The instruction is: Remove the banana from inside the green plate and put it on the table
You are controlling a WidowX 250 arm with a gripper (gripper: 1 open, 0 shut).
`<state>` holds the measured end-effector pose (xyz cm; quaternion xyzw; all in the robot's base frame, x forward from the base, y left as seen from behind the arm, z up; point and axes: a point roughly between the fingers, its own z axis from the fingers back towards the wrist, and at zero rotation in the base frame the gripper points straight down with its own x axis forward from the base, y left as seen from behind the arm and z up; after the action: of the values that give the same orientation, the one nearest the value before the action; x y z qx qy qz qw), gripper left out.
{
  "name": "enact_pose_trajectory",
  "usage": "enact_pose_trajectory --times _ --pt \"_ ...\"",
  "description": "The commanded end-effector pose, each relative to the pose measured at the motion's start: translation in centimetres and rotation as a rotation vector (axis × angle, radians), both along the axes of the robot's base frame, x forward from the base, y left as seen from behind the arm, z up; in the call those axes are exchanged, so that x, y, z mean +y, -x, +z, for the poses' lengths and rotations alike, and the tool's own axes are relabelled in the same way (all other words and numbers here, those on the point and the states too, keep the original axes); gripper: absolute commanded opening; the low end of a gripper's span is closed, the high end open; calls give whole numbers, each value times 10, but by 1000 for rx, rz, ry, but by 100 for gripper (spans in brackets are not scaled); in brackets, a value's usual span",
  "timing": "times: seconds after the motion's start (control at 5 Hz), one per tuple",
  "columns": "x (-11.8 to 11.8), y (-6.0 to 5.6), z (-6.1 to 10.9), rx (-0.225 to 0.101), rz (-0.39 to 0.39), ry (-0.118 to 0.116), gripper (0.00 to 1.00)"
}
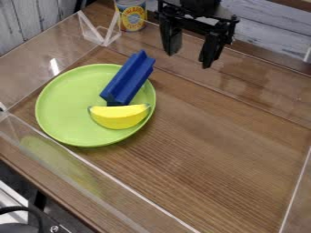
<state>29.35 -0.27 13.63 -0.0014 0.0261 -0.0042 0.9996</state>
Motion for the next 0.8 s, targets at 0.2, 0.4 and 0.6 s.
enact_pose_trajectory --times 0.2,0.4,0.6 --pt "16 18 -12 20 30 -2 100" --pt "29 33 -9 -6 60 -8 100" --pt "45 38 -15 -15 82 -10 100"
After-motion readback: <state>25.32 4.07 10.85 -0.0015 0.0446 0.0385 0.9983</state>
